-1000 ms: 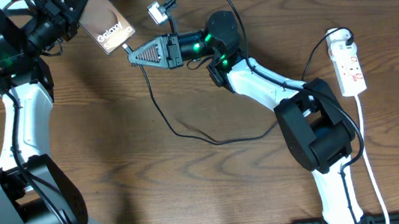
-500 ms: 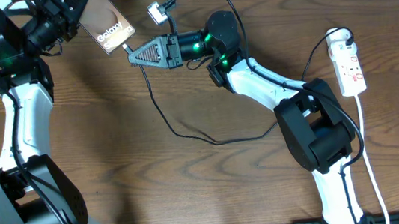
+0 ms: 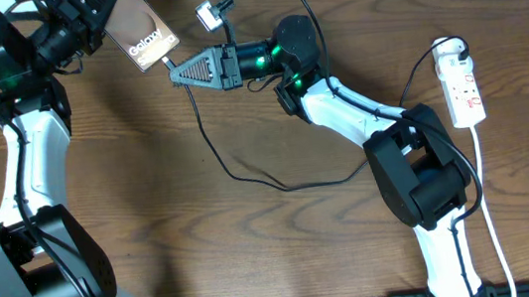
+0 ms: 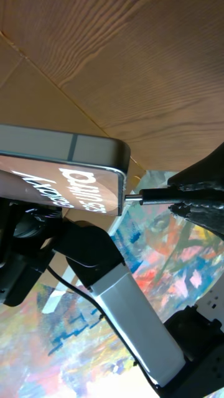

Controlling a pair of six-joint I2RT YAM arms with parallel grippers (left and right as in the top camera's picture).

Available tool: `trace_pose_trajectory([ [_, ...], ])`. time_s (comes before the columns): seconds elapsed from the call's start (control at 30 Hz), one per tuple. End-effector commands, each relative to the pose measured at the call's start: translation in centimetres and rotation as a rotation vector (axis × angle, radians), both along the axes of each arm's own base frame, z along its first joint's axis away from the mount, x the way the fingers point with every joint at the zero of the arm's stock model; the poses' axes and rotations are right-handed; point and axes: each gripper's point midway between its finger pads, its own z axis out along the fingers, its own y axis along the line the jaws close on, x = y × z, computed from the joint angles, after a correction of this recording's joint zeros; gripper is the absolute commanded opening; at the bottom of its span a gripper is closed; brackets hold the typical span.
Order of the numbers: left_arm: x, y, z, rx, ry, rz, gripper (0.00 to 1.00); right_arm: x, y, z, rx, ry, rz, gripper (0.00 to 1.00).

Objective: Plug charger to phone and switch on socket

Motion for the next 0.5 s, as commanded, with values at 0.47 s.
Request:
trace_pose_trajectory([
  [0.47,-0.47,-0.18,0.81,-0.016,0.0,-0.017,0.07,-0.03,0.6,0.26,0.011,0.01,-0.012,0.01],
])
